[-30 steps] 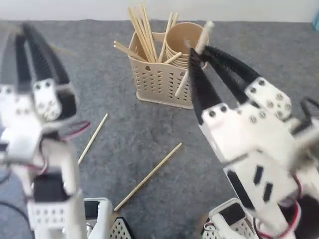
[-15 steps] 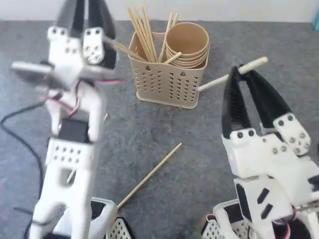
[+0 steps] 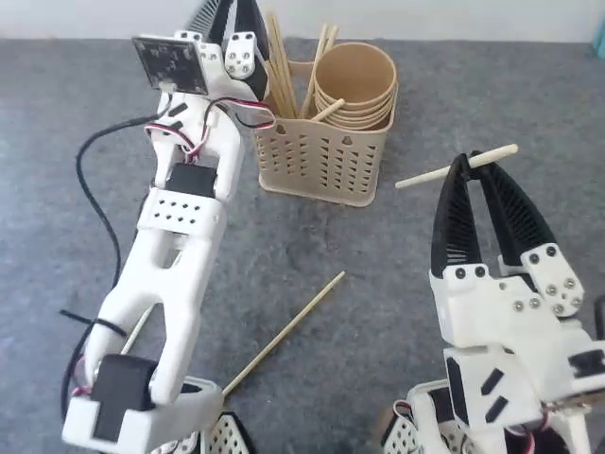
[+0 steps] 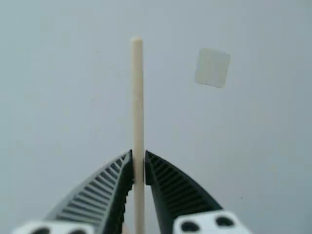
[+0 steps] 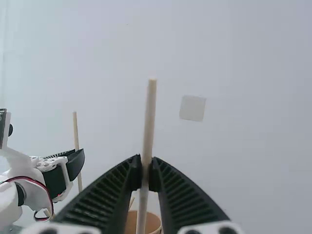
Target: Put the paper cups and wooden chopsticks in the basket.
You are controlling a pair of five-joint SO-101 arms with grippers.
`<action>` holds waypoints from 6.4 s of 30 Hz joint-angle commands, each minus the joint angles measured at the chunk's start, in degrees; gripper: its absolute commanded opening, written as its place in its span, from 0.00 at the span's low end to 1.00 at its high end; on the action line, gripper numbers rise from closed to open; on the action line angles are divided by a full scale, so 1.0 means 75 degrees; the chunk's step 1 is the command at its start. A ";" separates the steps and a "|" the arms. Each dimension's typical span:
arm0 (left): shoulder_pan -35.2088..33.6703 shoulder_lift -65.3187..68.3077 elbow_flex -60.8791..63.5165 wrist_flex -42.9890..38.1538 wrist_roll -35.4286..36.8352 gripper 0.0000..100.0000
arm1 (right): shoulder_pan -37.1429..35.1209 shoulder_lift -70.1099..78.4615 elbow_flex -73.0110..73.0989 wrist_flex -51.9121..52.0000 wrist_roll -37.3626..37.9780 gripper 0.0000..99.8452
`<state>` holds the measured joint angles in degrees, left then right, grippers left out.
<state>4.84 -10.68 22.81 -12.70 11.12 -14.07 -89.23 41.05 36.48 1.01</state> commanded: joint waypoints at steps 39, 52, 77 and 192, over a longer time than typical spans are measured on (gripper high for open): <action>-0.5943 -0.5955 0.4401 0.8029 0.0023 0.21 | -0.1295 0.8059 -0.2626 -0.5621 -0.1618 0.01; -0.5908 -0.5955 0.6769 0.6412 -0.0035 0.21 | -0.1635 1.0286 -0.3153 -0.5644 0.0059 0.10; -0.4525 -0.5861 0.7015 0.7818 -0.1664 0.21 | -0.1448 0.3839 -0.2848 0.2784 -0.3505 0.11; -1.0690 -0.4489 0.4038 0.5638 -0.2602 0.01 | -0.6019 1.1516 -0.0094 0.1682 0.3880 0.01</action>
<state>-75.69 -42.59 53.41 30.99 -8.92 -58.37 -2.37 42.99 49.49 29.32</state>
